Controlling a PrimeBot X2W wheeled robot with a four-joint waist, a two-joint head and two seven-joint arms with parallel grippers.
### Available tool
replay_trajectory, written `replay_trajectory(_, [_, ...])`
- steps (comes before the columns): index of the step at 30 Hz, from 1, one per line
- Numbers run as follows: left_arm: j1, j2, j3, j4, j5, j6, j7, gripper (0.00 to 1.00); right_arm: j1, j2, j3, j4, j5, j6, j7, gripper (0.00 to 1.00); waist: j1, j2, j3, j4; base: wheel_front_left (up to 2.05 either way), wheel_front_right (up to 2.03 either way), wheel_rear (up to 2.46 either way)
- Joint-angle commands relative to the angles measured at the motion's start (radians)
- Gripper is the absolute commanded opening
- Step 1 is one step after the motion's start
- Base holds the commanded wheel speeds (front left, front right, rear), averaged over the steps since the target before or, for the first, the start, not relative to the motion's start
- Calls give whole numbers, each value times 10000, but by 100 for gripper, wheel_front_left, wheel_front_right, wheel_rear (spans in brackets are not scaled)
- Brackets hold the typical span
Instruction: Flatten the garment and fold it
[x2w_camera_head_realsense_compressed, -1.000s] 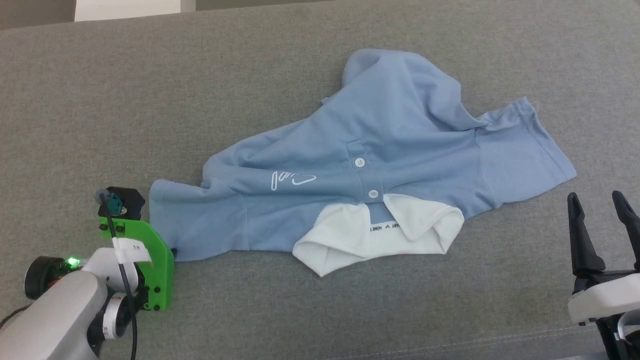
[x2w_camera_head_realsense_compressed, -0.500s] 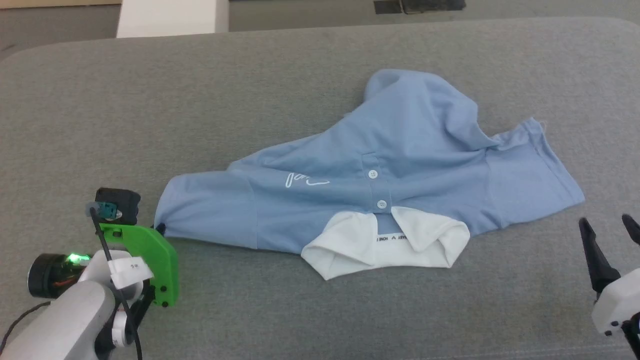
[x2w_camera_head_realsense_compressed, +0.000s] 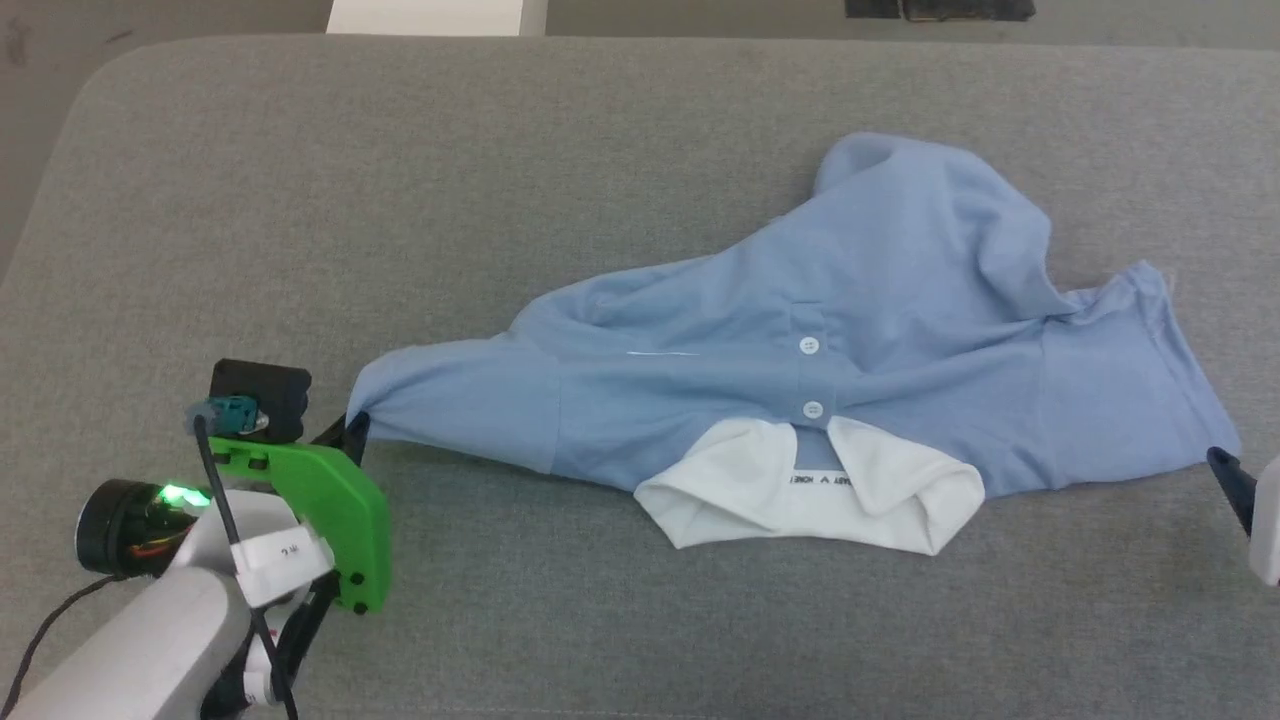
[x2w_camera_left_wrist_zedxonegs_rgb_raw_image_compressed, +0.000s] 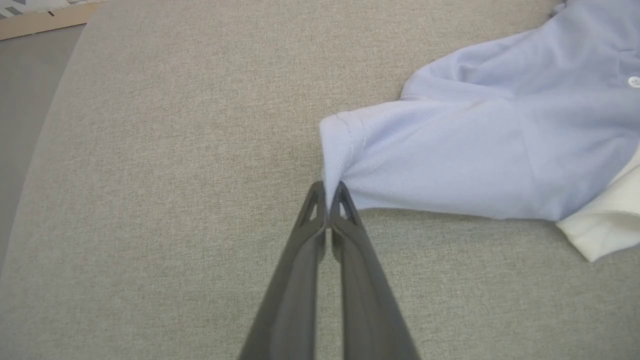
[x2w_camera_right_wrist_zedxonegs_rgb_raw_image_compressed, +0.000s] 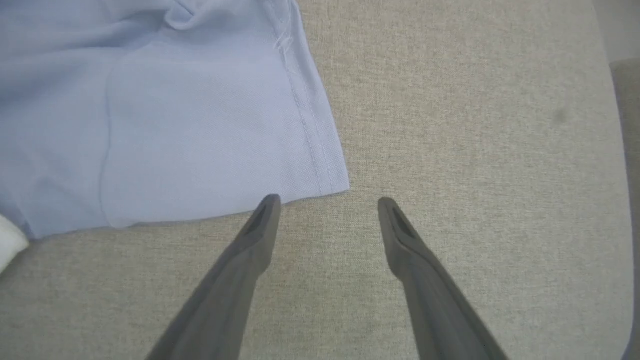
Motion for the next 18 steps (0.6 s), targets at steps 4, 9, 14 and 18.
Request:
replay_trajectory(4, [-118,-70,-139,-188,164,20,130,0,-811,-133,-41,1026,-32,-15,720,100,0,0,386,343,0,0,0])
replay_trajectory(9, [-272,-191,-225,-230,208,4,181,0,-1250,-358,281,1743,-4,-15,914,100,0,0,633,491,0,0,0])
replay_trajectory(14, [-347,-200,-294,-263,248,-29,227,0,-1501,-526,694,2258,28,-15,803,100,0,0,891,587,0,0,0])
replay_trajectory(18, [-389,-213,-319,-240,263,-24,245,0,-1460,-586,1206,2602,186,-15,851,0,0,0,956,636,0,0,0])
